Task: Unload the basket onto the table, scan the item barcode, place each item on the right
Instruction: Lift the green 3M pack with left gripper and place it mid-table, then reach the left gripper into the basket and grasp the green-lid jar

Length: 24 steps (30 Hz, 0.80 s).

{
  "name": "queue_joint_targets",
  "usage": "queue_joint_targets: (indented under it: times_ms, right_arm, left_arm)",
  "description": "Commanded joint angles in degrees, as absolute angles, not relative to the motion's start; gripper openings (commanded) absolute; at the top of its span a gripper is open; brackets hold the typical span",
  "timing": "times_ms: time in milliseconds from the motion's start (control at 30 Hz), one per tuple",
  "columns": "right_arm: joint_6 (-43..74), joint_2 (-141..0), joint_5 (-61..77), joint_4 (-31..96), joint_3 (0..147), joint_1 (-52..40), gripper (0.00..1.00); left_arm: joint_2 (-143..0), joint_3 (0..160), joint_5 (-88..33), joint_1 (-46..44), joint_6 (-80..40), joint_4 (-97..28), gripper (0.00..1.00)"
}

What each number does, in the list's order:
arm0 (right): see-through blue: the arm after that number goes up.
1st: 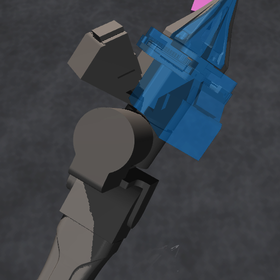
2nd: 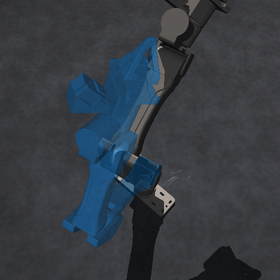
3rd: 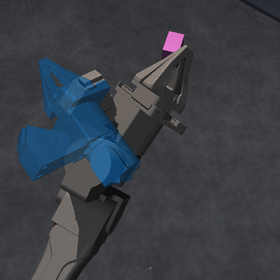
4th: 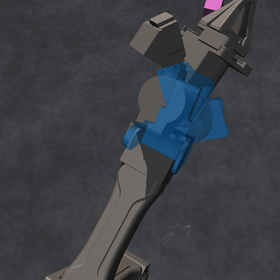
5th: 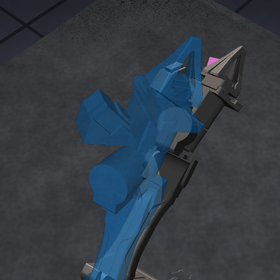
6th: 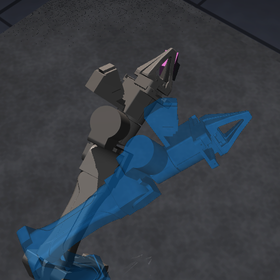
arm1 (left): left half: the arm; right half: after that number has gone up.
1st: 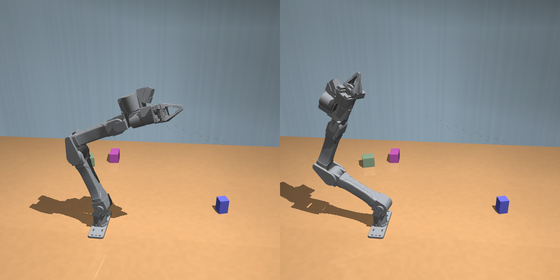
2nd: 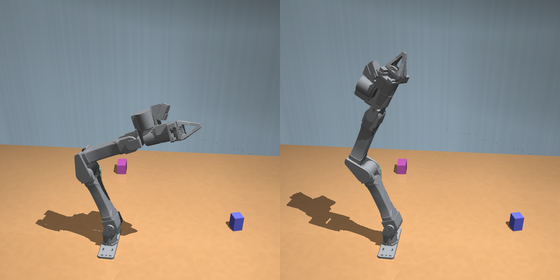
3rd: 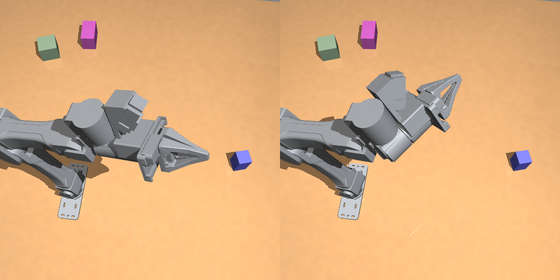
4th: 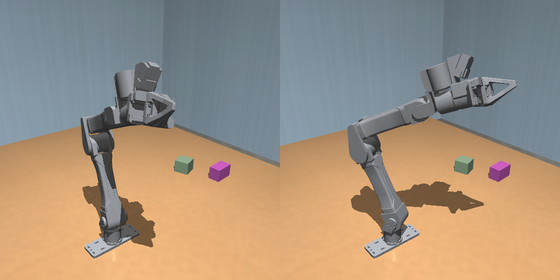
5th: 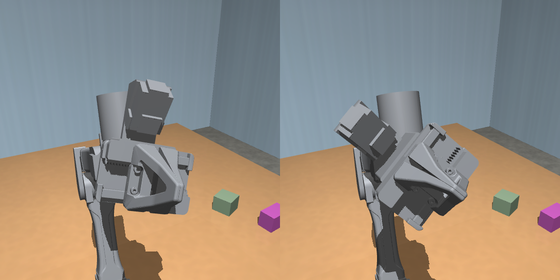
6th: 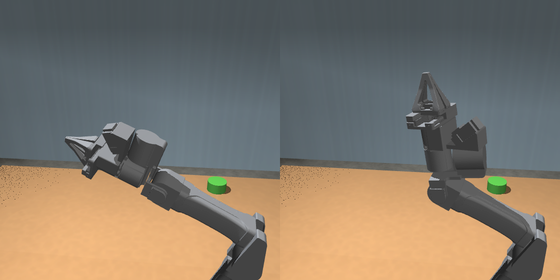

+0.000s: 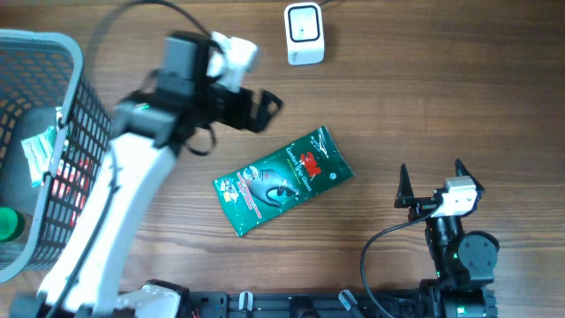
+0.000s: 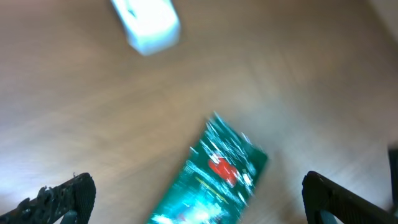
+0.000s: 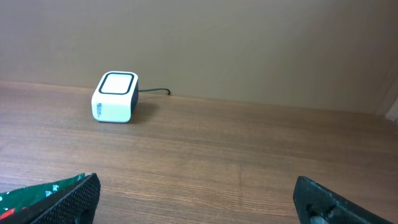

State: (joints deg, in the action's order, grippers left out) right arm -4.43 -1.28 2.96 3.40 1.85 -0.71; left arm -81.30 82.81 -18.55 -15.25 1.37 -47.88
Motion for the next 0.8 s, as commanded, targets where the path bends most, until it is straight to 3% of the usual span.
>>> queue_joint_targets:
  times_ms: [0,133,233,467,767]
  right_arm:
    - [-5.0,-1.0,3.5,3.2,1.9,-0.7,1.00]
    - [-5.0,-1.0,3.5,3.2,1.9,-0.7,1.00]
    - [-5.0,-1.0,3.5,3.2,1.9,-0.7,1.00]
    - [-5.0,-1.0,3.5,3.2,1.9,-0.7,1.00]
    - [-5.0,-1.0,3.5,3.2,1.9,-0.7,1.00]
  left_arm:
    - [-73.2,84.7,-3.9,-4.4,-13.5,-48.8,1.00]
    - [-64.1,84.7,-1.0,16.1,-26.6,-50.7,1.00]
    - [-60.8,84.7,-0.8,29.3,-28.0,-51.1,1.00]
    - [-70.8,84.7,0.7,55.7,-33.9,-64.9,1.00]
    - [-92.2,84.6,1.2,57.4,-36.8,-70.5,1.00]
